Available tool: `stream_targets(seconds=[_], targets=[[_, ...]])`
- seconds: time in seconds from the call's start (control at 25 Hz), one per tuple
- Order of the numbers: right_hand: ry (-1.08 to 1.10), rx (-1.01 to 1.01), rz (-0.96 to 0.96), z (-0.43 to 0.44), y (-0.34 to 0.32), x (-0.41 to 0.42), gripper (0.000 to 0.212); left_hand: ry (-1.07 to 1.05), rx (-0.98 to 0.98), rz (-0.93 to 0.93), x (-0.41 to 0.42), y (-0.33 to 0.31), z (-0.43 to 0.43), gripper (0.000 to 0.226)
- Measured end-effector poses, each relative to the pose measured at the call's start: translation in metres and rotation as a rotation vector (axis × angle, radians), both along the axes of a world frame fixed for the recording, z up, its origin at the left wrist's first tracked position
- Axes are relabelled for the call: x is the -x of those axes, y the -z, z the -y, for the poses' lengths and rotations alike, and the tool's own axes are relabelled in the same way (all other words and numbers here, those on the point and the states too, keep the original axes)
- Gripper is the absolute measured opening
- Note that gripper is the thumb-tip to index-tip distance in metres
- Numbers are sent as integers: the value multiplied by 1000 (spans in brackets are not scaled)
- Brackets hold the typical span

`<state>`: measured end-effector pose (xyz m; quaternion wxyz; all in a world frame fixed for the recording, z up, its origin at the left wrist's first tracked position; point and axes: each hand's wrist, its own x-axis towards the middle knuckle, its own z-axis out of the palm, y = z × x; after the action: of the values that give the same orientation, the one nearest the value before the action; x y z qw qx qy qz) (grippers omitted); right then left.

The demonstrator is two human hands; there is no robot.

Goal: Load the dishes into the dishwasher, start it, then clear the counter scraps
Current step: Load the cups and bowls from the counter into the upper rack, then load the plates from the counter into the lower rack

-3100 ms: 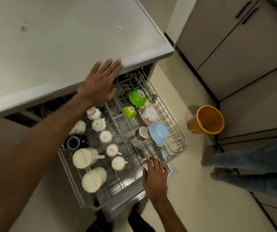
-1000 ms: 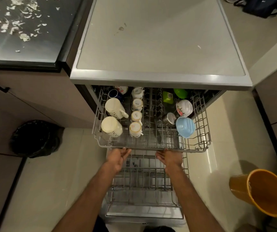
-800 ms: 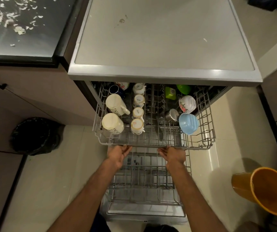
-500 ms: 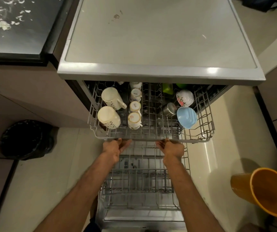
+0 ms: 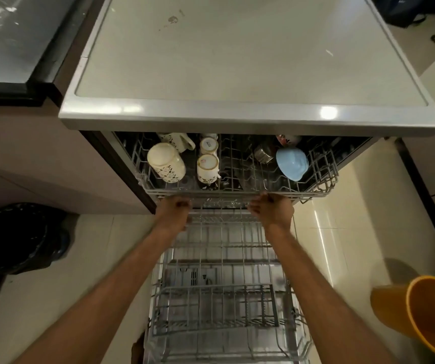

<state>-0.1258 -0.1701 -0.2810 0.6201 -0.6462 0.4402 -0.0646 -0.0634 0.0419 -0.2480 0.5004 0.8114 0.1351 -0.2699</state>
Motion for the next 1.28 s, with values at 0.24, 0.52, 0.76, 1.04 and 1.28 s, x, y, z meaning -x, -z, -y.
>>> stream_targets(seconds=[0.24, 0.52, 0.76, 1.04, 1.28], targets=[[-517, 1047, -110, 20, 28, 65, 65, 708, -815, 940, 26, 53, -7, 82], [-656, 1256, -214, 47, 70, 51, 94, 767, -979, 951, -3, 95, -2, 98], [-716, 1249, -287, 74, 59, -22, 92, 768, -868, 862, -72, 75, 22, 99], [-740, 1195, -323, 69, 56, -24, 98, 816, -883, 830, -71, 71, 23, 91], [-876, 1168, -431, 61, 11, -11, 89, 793, -845, 649, -42, 41, 26, 94]])
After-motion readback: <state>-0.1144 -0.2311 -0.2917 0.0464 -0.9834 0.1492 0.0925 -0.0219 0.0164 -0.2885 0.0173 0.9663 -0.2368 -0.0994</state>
